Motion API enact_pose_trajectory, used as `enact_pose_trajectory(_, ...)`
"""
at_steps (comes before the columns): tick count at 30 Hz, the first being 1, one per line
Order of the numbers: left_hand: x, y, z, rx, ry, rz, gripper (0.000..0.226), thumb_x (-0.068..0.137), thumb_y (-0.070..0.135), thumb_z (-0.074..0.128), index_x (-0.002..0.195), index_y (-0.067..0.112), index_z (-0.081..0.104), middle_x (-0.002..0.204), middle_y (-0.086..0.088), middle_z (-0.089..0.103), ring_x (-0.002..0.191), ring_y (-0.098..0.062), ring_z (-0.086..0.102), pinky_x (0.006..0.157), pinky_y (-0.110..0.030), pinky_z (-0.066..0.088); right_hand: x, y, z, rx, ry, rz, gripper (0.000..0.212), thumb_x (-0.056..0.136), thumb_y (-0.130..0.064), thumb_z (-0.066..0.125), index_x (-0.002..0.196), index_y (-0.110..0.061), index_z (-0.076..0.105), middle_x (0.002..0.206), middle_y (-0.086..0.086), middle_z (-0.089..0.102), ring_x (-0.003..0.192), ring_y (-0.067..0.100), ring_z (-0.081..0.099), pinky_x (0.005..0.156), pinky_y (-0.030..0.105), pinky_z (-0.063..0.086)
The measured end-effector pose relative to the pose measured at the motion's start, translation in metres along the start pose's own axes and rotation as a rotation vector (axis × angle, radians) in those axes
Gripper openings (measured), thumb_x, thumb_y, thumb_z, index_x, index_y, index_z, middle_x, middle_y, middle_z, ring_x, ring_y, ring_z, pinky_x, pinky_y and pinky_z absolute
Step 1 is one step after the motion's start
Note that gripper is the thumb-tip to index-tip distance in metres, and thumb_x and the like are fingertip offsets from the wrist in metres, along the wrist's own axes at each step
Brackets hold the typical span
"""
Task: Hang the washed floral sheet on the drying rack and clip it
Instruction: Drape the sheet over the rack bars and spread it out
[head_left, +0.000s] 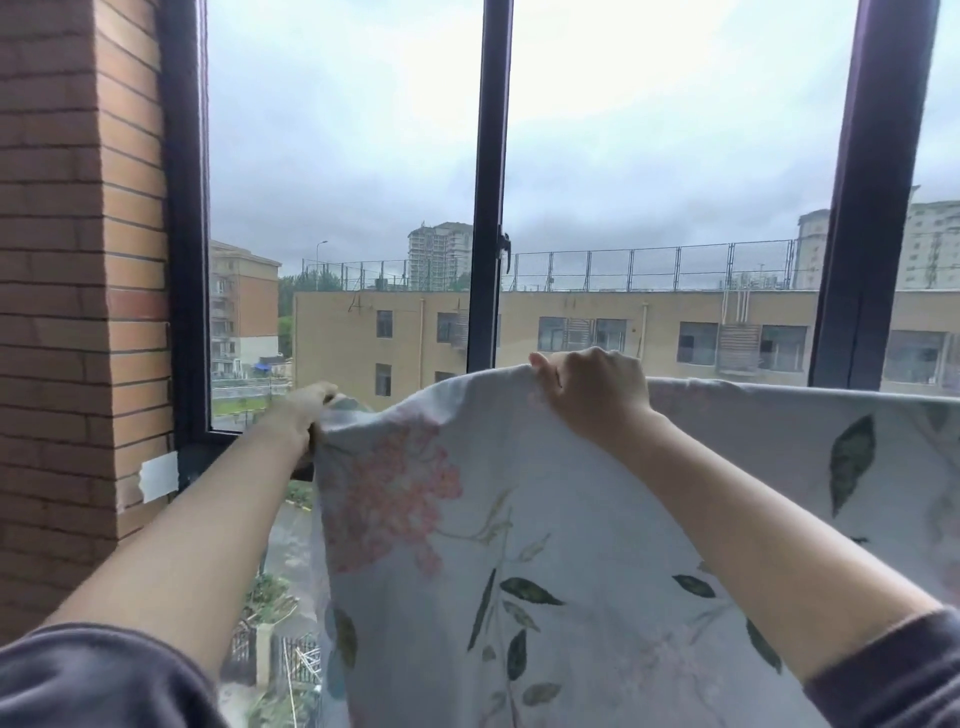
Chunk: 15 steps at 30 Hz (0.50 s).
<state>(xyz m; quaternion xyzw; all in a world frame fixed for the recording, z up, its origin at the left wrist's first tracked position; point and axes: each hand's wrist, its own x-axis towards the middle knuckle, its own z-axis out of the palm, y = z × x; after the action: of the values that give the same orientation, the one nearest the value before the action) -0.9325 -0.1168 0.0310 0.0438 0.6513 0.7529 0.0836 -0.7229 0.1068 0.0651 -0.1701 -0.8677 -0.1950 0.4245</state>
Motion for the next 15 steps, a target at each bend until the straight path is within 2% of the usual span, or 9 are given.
enact_pose_trajectory(1,0.000,0.009,0.001,-0.088,0.009,0.047,0.019,0.085,0.027,0.062,0.074,0.012,0.058,0.082,-0.008,0.058,0.063,-0.018,0.056,0.051,-0.030,0.045,0.001,-0.003,-0.002,0.020,-0.008,-0.004,0.059,0.099,-0.050,0.021,0.063,-0.015,0.053,0.070,0.006,0.061,0.069,0.025,0.057,0.062,0.030,0.034)
enact_pose_trajectory(3,0.002,0.031,0.002,-0.252,0.187,0.216,0.020,0.086,0.022,0.065,0.071,0.013,0.056,0.076,-0.003,0.058,0.067,-0.017,0.056,0.058,-0.028,0.047,0.003,-0.007,-0.006,0.045,-0.012,-0.012,0.057,0.099,-0.049,0.023,0.056,-0.016,0.042,0.065,0.004,0.052,0.065,0.024,0.052,0.062,0.030,0.033)
enact_pose_trajectory(5,0.005,0.042,0.001,-0.315,0.282,0.350,0.019,0.089,0.028,0.061,0.082,0.010,0.060,0.082,-0.004,0.061,0.072,-0.020,0.056,0.066,-0.031,0.047,0.006,-0.009,-0.004,0.048,-0.001,-0.022,0.056,0.098,-0.049,0.023,0.067,-0.016,0.056,0.067,0.002,0.056,0.065,0.023,0.051,0.061,0.030,0.034)
enact_pose_trajectory(6,0.004,0.042,0.001,-0.295,0.280,0.353,0.021,0.091,0.030,0.058,0.088,0.010,0.061,0.084,-0.006,0.060,0.071,-0.020,0.054,0.067,-0.032,0.047,0.007,-0.011,-0.002,0.050,0.006,-0.031,0.056,0.098,-0.049,0.023,0.075,-0.017,0.062,0.070,0.002,0.061,0.066,0.024,0.054,0.061,0.030,0.036)
enact_pose_trajectory(8,0.017,0.028,-0.002,-0.215,0.224,0.213,0.022,0.093,0.029,0.052,0.092,0.009,0.062,0.083,-0.005,0.058,0.065,-0.020,0.052,0.062,-0.032,0.043,0.005,-0.013,0.001,0.048,0.012,-0.048,0.055,0.098,-0.050,0.023,0.081,-0.018,0.064,0.074,0.003,0.065,0.071,0.025,0.061,0.062,0.029,0.038)
enact_pose_trajectory(10,0.026,0.012,-0.007,-0.157,0.079,0.048,0.023,0.091,0.026,0.049,0.095,0.009,0.064,0.077,-0.003,0.060,0.061,-0.019,0.054,0.058,-0.031,0.044,0.005,-0.013,0.003,0.052,0.013,-0.052,0.054,0.098,-0.050,0.023,0.080,-0.019,0.064,0.073,0.003,0.064,0.072,0.025,0.062,0.062,0.029,0.039)
enact_pose_trajectory(12,0.023,0.011,-0.010,-0.175,0.006,0.028,0.016,0.091,0.019,0.052,0.081,0.010,0.061,0.063,0.001,0.059,0.059,-0.016,0.056,0.052,-0.027,0.045,0.006,-0.012,0.003,0.052,0.008,-0.047,0.054,0.098,-0.050,0.023,0.081,-0.019,0.064,0.071,0.003,0.062,0.072,0.025,0.061,0.061,0.030,0.037)
enact_pose_trajectory(13,0.023,0.017,-0.009,-0.212,0.048,0.102,0.011,0.089,0.013,0.056,0.078,0.011,0.059,0.062,0.001,0.059,0.062,-0.017,0.057,0.051,-0.026,0.045,0.007,-0.011,0.002,0.051,0.003,-0.043,0.053,0.098,-0.050,0.023,0.080,-0.019,0.062,0.070,0.003,0.060,0.073,0.025,0.062,0.061,0.030,0.036)
enact_pose_trajectory(15,0.015,0.035,-0.006,-0.307,0.217,0.343,0.009,0.084,0.007,0.061,0.085,0.015,0.057,0.077,0.000,0.061,0.074,-0.017,0.059,0.060,-0.026,0.049,0.009,-0.014,0.001,0.050,0.004,-0.043,0.052,0.098,-0.050,0.022,0.077,-0.019,0.058,0.070,0.004,0.060,0.075,0.026,0.063,0.061,0.030,0.033)
